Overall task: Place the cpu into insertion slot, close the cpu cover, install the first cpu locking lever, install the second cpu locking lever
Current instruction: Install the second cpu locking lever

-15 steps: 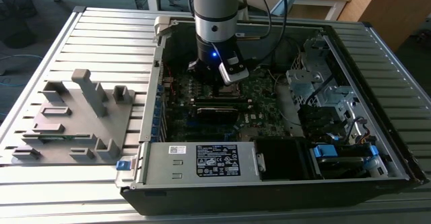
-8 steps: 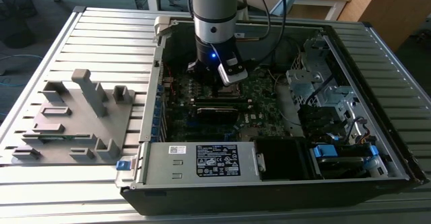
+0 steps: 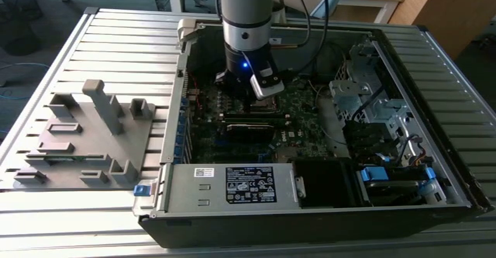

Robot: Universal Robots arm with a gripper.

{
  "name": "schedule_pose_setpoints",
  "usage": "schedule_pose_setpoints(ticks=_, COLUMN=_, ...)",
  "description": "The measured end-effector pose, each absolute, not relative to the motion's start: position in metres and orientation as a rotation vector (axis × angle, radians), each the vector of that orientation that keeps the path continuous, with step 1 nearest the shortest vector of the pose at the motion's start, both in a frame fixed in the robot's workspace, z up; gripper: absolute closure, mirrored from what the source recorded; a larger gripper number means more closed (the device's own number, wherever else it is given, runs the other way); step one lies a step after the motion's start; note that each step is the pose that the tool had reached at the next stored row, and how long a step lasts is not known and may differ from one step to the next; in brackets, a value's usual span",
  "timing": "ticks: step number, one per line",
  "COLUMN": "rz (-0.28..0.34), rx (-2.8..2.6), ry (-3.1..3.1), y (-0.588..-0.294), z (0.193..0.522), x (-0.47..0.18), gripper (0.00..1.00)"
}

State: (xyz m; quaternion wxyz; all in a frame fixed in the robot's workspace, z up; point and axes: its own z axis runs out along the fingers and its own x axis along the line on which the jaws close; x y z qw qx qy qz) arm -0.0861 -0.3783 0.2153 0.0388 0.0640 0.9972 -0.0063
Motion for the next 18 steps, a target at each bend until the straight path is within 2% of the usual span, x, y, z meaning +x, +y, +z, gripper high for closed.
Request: schedule_pose_setpoints(ticks=18, rz=0.006, rx=0.198, ry=3.059, y=-0.3781, z=0.2082, x=-0.0863, gripper=0.9)
